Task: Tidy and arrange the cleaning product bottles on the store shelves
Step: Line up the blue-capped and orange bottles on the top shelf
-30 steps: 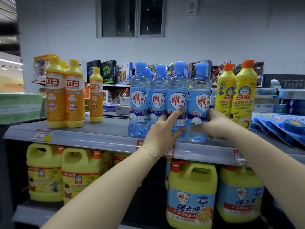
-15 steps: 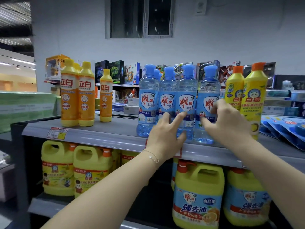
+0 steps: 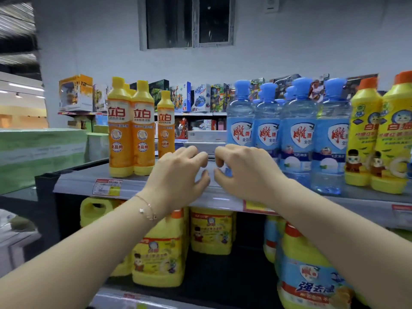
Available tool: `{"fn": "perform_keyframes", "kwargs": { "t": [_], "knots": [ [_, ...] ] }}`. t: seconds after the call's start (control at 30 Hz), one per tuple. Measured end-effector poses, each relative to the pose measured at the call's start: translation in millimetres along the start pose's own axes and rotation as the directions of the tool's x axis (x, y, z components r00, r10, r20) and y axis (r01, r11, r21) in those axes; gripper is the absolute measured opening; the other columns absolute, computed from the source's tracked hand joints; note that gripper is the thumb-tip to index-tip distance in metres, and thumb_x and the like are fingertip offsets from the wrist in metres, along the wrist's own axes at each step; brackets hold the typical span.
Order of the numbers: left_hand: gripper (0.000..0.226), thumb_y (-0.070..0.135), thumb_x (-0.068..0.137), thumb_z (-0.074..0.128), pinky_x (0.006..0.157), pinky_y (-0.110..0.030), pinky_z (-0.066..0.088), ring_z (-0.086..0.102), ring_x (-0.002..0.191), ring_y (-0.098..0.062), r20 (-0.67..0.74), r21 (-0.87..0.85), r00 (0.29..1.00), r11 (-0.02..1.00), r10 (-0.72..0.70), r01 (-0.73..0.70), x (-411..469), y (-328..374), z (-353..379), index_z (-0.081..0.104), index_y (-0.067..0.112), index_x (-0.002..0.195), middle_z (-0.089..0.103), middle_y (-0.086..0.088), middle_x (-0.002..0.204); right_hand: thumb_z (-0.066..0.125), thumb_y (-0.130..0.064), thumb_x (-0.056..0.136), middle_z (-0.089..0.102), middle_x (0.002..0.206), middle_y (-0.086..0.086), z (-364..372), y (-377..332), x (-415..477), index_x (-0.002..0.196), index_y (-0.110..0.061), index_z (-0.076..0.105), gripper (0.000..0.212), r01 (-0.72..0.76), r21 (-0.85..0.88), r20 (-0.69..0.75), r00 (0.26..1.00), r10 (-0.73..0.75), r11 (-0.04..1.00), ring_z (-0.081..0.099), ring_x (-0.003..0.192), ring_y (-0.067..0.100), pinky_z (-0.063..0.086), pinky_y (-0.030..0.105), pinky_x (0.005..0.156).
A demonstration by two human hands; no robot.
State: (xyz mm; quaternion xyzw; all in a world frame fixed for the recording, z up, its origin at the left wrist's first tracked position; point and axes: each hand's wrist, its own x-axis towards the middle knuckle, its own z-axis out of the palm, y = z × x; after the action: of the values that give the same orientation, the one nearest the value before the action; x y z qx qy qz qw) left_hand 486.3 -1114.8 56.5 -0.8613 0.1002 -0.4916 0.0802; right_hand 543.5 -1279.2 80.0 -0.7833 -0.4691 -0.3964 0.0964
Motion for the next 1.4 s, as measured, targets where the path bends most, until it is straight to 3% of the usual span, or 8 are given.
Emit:
{"fn": "perform_keyframes", "kwargs": {
  "t": [0.2, 0.33, 0.53, 0.63, 0.73, 0.8, 1.07, 1.4],
  "knots": [
    [0.026, 0.030, 0.081, 0.049, 0.051, -0.031, 0.043, 0.057, 0.065, -0.026, -0.075, 0.019, 0.996, 0.998, -0.054, 0.056, -34, -88, -18, 0.060, 0.013, 0.097, 0.055, -0.004, 0.084, 0.050, -0.029, 0.088, 0.051, 0.076, -0.005, 40, -60, 68, 0.090, -0.017, 0.053, 0.012, -0.103, 0.131, -0.012, 0.994, 0.105, 0.986, 0.053, 0.074, 0.025, 0.038, 0.032, 0.061],
    [0.044, 0.025, 0.077, 0.067, 0.058, -0.031, 0.044, 0.052, 0.073, -0.023, -0.124, -0.040, 0.955, 0.963, -0.269, 0.266, -51, -146, -20, 0.047, 0.010, 0.114, 0.048, -0.008, 0.101, 0.048, -0.025, 0.088, 0.058, 0.084, 0.001, 73, -83, 115, 0.106, -0.016, 0.050, 0.020, -0.322, 0.263, 0.082, 0.947, 0.311, 0.910, 0.055, 0.083, 0.027, 0.045, 0.036, 0.069],
    [0.090, 0.044, 0.072, 0.078, 0.101, -0.037, 0.035, 0.033, 0.129, -0.023, 0.168, -0.386, 0.796, 0.704, -0.582, 0.596, -48, -198, -10, 0.022, 0.017, 0.138, 0.028, -0.009, 0.141, 0.045, -0.022, 0.094, 0.054, 0.089, 0.003, 111, -76, 172, 0.109, -0.015, 0.040, 0.017, -0.592, 0.491, 0.221, 0.795, 0.565, 0.640, 0.054, 0.080, 0.022, 0.043, 0.033, 0.063],
    [0.109, 0.050, 0.065, 0.081, 0.104, -0.041, 0.035, 0.034, 0.133, -0.024, 0.301, -0.494, 0.729, 0.553, -0.615, 0.671, -42, -208, -1, 0.014, 0.022, 0.146, 0.025, -0.007, 0.147, 0.053, -0.033, 0.094, 0.055, 0.097, 0.006, 118, -60, 196, 0.111, -0.010, 0.040, 0.031, -0.683, 0.559, 0.256, 0.680, 0.687, 0.469, 0.062, 0.081, 0.024, 0.055, 0.039, 0.064],
    [0.122, 0.057, 0.053, 0.084, 0.099, -0.041, 0.042, 0.043, 0.127, -0.022, 0.418, -0.612, 0.710, 0.401, -0.567, 0.681, -40, -219, 13, 0.008, 0.034, 0.146, 0.035, -0.004, 0.144, 0.056, -0.044, 0.089, 0.053, 0.100, 0.007, 121, -48, 212, 0.128, -0.005, 0.041, 0.057, -0.728, 0.630, 0.358, 0.582, 0.730, 0.271, 0.065, 0.060, 0.019, 0.049, 0.024, 0.043],
    [0.118, 0.059, 0.054, 0.083, 0.090, -0.034, 0.047, 0.051, 0.116, -0.016, 0.447, -0.668, 0.727, 0.346, -0.522, 0.659, -42, -222, 20, 0.009, 0.041, 0.143, 0.043, 0.001, 0.140, 0.058, -0.041, 0.089, 0.050, 0.111, 0.009, 127, -44, 219, 0.128, -0.008, 0.041, 0.054, -0.737, 0.648, 0.420, 0.559, 0.715, 0.195, 0.066, 0.061, 0.020, 0.049, 0.021, 0.043],
    [0.118, 0.085, 0.051, 0.064, 0.089, -0.051, 0.052, 0.062, 0.108, -0.021, 0.430, -0.506, 0.760, 0.568, -0.486, 0.649, -50, -218, 28, -0.007, 0.050, 0.140, 0.055, 0.011, 0.131, 0.057, -0.037, 0.091, 0.068, 0.107, 0.012, 159, -46, 231, 0.115, -0.012, 0.051, 0.035, -0.796, 0.594, 0.549, 0.507, 0.665, 0.116, 0.069, 0.087, 0.025, 0.059, 0.037, 0.076],
    [0.119, 0.085, 0.051, 0.064, 0.087, -0.048, 0.053, 0.063, 0.103, -0.020, 0.417, -0.503, 0.767, 0.579, -0.487, 0.641, -51, -221, 31, -0.007, 0.050, 0.140, 0.058, 0.014, 0.125, 0.058, -0.020, 0.094, 0.063, 0.083, 0.005, 159, -43, 219, 0.118, -0.013, 0.051, 0.026, -0.783, 0.581, 0.481, 0.551, 0.682, 0.222, 0.053, 0.052, 0.011, 0.047, 0.020, 0.045]
  ]
}}
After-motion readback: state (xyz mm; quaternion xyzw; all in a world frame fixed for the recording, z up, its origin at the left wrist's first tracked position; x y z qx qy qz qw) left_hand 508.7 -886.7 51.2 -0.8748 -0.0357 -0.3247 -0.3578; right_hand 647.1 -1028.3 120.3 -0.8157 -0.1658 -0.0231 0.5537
